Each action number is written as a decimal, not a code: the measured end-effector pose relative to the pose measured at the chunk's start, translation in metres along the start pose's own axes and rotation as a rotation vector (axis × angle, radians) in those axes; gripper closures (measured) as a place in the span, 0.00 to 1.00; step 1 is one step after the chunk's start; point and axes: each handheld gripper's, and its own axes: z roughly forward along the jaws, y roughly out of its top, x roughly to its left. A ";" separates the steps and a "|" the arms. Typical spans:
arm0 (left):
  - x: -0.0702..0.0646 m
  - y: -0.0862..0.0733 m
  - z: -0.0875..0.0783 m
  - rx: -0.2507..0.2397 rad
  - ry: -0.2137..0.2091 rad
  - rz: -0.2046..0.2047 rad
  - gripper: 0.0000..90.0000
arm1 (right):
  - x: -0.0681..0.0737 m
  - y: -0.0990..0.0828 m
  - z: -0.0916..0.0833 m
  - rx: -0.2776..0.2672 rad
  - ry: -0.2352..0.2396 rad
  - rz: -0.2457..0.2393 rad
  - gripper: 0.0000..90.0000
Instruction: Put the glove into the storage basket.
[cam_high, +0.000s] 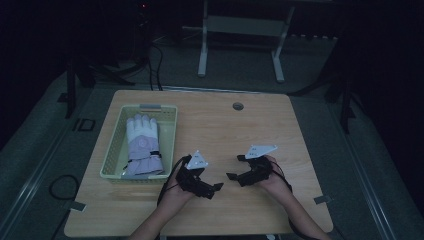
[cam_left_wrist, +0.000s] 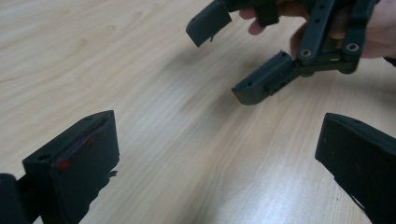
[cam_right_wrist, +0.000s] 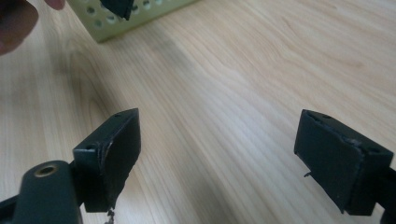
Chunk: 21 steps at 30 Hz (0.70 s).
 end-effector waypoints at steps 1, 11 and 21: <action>-0.002 -0.001 0.002 0.008 -0.002 0.006 0.00 | 0.000 -0.003 -0.001 0.001 -0.001 -0.008 0.17; -0.014 -0.014 0.018 0.016 -0.063 0.019 0.00 | -0.002 -0.031 -0.007 0.019 -0.036 0.009 0.17; -0.024 -0.021 0.029 0.026 -0.101 0.048 0.00 | -0.006 -0.051 -0.021 0.026 -0.051 0.041 0.16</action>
